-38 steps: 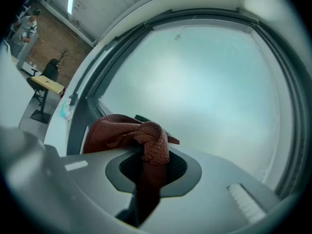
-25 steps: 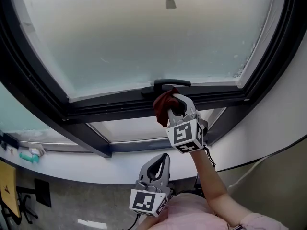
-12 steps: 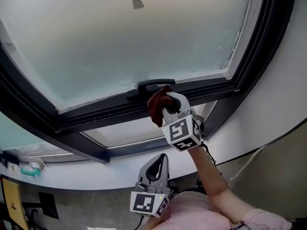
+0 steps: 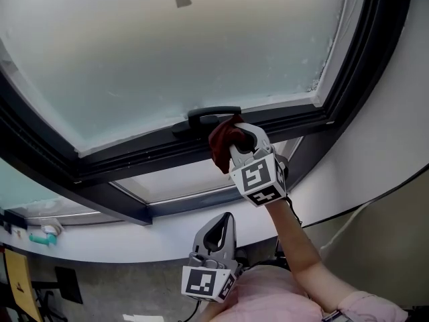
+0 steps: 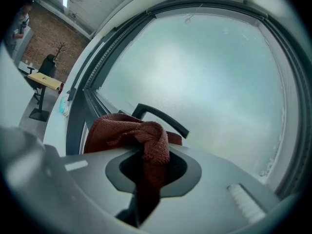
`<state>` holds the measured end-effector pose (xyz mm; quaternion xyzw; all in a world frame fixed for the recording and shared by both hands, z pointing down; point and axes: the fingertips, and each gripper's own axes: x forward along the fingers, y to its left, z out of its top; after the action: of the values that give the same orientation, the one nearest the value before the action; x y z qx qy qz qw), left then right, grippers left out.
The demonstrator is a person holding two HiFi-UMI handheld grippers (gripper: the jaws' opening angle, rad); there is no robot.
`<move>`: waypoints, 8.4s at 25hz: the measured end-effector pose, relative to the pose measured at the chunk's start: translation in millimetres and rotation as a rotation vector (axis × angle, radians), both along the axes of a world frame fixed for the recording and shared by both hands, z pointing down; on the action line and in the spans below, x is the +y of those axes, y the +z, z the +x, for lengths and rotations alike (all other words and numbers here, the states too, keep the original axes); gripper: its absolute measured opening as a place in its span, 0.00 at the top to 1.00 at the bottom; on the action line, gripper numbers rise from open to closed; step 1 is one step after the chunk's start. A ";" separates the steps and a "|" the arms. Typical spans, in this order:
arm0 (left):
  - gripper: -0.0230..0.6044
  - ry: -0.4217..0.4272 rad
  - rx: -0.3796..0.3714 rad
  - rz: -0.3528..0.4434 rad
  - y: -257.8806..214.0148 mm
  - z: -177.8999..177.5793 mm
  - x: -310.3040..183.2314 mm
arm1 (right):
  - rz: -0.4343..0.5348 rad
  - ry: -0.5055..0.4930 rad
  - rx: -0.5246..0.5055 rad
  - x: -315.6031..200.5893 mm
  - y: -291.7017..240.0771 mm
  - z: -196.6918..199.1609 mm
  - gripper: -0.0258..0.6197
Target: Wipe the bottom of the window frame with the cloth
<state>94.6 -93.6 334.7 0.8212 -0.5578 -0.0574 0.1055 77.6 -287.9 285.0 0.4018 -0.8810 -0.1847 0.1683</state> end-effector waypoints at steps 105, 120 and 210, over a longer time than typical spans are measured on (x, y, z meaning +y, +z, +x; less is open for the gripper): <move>0.97 0.167 0.052 0.006 46.8 40.1 -1.5 | -0.070 0.111 -0.111 -45.4 3.0 119.0 0.87; 0.97 0.187 -0.035 0.043 38.2 47.1 -11.1 | -0.080 0.162 -0.132 -53.6 -3.0 145.6 0.87; 0.97 0.086 -0.099 0.167 -22.6 -5.1 1.3 | 0.069 0.333 -0.225 -27.9 -16.2 235.5 0.87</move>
<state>89.5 -92.3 312.0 0.8521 -0.5200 -0.0585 0.0117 313.1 -315.8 268.7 0.5657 -0.8086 -0.1383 0.0833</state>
